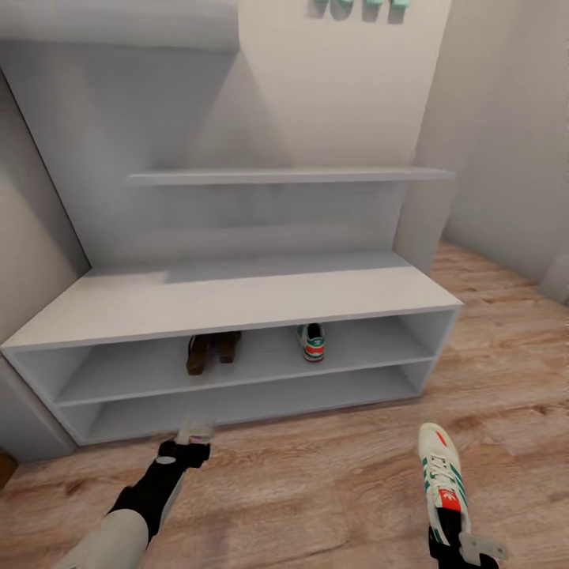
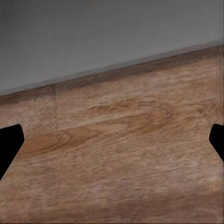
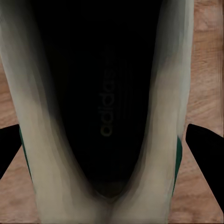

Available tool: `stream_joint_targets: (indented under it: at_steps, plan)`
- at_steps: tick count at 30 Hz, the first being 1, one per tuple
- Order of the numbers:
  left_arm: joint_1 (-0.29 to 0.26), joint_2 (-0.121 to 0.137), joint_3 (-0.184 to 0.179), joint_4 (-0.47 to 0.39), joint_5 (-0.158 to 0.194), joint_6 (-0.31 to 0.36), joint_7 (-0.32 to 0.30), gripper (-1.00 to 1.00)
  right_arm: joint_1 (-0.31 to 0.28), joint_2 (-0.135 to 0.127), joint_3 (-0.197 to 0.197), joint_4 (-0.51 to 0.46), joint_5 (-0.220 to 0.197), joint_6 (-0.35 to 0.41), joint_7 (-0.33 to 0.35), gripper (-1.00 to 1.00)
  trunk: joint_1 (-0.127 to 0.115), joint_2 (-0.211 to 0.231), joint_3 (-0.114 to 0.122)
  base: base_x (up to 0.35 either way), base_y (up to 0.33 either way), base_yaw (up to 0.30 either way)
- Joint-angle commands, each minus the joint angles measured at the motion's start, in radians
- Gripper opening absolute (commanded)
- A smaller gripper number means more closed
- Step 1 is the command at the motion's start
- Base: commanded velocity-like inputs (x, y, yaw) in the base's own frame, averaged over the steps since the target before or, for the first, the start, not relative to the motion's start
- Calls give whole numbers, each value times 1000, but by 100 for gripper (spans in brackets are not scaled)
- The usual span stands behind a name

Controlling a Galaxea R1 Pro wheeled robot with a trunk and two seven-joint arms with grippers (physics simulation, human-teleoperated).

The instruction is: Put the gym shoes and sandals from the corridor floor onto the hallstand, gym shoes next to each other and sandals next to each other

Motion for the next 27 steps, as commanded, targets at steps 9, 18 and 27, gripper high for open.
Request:
stream_joint_targets:
  at_steps: [9,18,27]
  plan:
    - [198,3,5,2,110,-213,-34,100,-1,3,1,0,-1,-3,3,-100,-1,0,-1,-333,-2,0]
    - [311,58,7,4,167,-273,-197,100,-1,4,2,-2,1,-4,4,-100,-1,0,-1,-131,0,0]
    - [368,138,4,5,360,-366,-253,100,-1,8,4,-4,1,-5,4,-100,-1,0,-2,-4,0,31]
